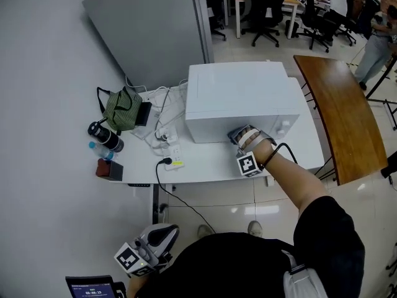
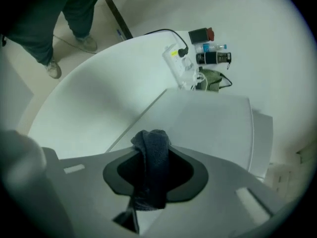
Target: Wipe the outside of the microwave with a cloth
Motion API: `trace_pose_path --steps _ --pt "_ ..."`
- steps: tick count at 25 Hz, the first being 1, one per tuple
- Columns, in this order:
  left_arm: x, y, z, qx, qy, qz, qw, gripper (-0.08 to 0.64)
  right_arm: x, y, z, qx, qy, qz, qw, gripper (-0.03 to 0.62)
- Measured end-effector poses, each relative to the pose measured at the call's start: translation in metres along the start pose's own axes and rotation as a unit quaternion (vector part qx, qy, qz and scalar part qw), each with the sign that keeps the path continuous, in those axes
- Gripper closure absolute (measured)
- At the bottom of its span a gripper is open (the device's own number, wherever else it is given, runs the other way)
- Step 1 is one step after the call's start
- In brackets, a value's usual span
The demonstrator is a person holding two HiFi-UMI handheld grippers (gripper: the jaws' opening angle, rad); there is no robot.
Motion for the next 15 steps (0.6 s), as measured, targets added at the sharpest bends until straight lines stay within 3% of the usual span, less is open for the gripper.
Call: trace_pose_path --steps 3,6,9,12,15 --pt "-0.015 -0.057 -0.033 0.03 -0.02 0.008 0.9993 0.555 0.081 0.011 0.06 -0.022 0.002 0.045 0.999 0.497" --pt "-0.022 -0.101 -0.062 0.055 -0.032 0.02 0.9978 0.555 0.127 0.021 0.098 -0.03 0.007 0.061 0.998 0.499" --pt "-0.025 -0.121 -0.081 0.066 -0.038 0.029 0.9966 0.555 0.135 0.024 0.103 -0.026 -0.035 0.057 0.997 0.497" --pt "-0.023 -0.115 -0.085 0.061 -0.039 0.027 0.997 0.555 0.132 0.031 0.095 -0.055 -0.094 0.054 0.993 0.497" --pt "-0.015 -0.084 -0.068 0.046 -0.025 0.016 0.9985 0.555 0.076 0.043 0.068 -0.06 -0.107 0.001 0.992 0.495"
Point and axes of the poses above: the fingertips, and each gripper's own axes: y backward along the fingers, z to its left, x out of its underside, the point moved 7 cm from there along y, backward along the fingers, and after that the axes turned 13 degrees about z, right-handed, at the moved point
